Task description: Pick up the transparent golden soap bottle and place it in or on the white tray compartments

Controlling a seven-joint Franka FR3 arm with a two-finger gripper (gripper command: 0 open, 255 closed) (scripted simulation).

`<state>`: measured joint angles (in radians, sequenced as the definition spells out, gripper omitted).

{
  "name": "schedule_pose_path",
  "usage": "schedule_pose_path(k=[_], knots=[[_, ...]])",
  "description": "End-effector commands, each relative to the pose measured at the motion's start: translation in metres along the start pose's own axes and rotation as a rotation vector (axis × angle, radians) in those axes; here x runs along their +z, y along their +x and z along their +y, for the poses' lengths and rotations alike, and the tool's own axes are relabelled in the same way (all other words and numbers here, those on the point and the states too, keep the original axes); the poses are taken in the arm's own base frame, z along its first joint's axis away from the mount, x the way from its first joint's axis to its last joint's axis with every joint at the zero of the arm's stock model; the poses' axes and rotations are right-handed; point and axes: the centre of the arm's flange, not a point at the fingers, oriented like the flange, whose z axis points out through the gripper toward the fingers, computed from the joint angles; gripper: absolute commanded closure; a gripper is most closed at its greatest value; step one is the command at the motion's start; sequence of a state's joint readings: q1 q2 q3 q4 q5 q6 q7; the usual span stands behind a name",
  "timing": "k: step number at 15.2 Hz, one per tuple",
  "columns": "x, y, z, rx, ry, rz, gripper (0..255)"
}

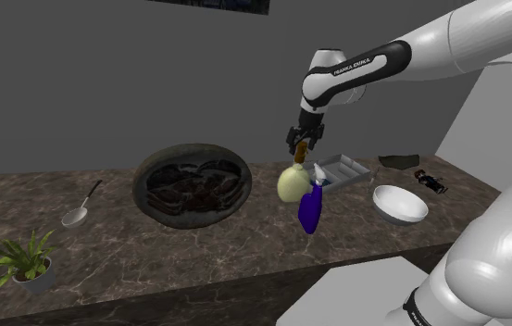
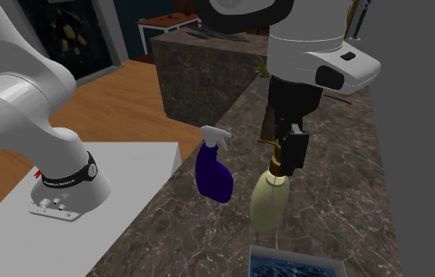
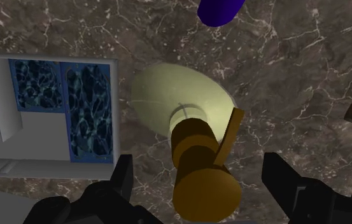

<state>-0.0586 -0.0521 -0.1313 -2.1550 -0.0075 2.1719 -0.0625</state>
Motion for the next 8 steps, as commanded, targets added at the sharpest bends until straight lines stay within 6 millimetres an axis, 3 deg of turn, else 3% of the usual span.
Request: schedule_pose_path(k=[1,6,7,8], knots=[[0.0021,0.0005,0.0000,0.000,0.000,0.000,0],[0.0020,0.0005,0.0000,0.000,0.000,0.000,0],[0.0020,0.0005,0.0000,0.000,0.000,0.000,255],[0.0020,0.0005,0.0000,0.000,0.000,0.000,255]])
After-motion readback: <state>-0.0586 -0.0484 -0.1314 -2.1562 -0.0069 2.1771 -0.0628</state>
